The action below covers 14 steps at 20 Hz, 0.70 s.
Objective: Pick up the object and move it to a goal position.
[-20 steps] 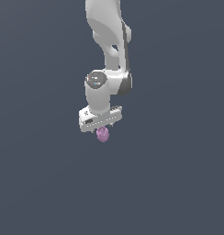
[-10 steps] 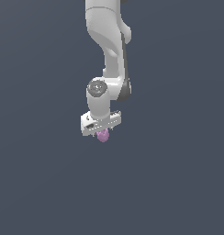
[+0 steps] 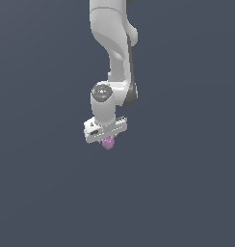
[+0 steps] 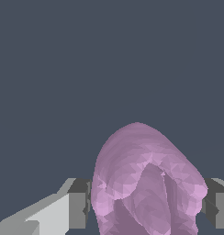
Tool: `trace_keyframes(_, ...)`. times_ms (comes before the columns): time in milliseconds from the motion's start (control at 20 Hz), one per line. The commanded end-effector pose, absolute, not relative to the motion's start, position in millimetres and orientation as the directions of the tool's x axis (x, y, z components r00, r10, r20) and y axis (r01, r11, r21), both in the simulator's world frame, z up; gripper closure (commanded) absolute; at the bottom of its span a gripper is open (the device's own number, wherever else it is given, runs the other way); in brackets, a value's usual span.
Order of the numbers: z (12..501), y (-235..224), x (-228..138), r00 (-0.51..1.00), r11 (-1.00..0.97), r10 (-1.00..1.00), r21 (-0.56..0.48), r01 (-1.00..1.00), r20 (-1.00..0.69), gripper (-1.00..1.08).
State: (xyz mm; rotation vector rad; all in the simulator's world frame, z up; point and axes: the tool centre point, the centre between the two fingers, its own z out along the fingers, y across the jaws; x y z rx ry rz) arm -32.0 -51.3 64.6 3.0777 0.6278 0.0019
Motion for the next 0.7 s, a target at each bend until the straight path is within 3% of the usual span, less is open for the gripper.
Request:
trace_keyframes(0,64.4,-51.1,-32.0,0.92,-0.92,0.392,0.001,0.392,0.001,1.08)
trace_keyframes(650,104.5,-28.9,-8.9,0.92,-0.92,0.392,0.001,0.392,0.001,1.08)
